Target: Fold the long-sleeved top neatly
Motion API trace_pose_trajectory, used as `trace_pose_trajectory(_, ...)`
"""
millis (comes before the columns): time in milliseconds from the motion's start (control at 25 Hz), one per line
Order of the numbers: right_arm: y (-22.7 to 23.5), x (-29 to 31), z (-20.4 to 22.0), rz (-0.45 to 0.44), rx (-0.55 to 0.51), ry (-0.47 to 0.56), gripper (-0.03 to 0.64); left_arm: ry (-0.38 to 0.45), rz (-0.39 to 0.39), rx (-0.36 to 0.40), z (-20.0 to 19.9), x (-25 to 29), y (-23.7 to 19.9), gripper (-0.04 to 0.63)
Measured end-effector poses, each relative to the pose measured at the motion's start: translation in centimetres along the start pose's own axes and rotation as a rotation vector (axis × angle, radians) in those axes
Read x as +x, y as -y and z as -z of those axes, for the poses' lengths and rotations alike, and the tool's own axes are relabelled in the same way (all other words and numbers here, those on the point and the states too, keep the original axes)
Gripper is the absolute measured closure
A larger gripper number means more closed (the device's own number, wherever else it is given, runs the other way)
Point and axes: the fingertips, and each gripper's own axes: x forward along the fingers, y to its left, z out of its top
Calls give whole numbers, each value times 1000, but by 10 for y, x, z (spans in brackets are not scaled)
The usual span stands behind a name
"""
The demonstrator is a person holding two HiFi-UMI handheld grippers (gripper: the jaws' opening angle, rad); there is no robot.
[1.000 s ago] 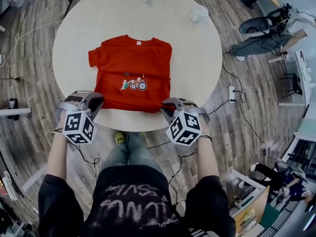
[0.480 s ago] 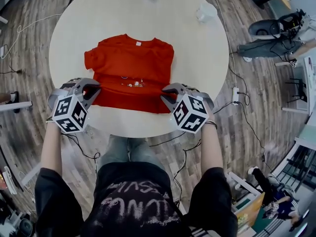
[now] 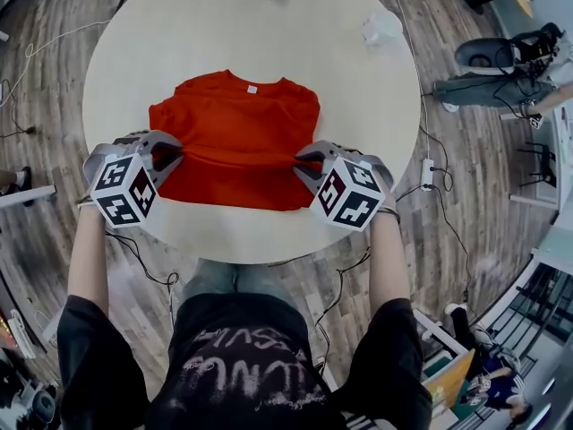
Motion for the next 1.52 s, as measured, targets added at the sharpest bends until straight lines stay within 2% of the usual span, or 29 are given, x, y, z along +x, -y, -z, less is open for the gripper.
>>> trace_pose_trajectory(600,52,17,-4,-102,52,-19,583,-13,187,-24,14,27,-60,568)
trace_pose_trajectory(800,64,24,-1,-108,79,-27,581,-16,215,-21,18,39,-72,568)
trace_pose_trajectory(1240,84,33,2,-101,125,-24,577,12,223,-36,23,57,-90,568)
trace_pose_trajectory(1400,97,36,3,-49,122,-18,566,17,178,-36,25,66,-100,565)
trace_pose_trajectory(1520,109,36,1,34,123,18,532,25,115,-43,30,72,-107,554)
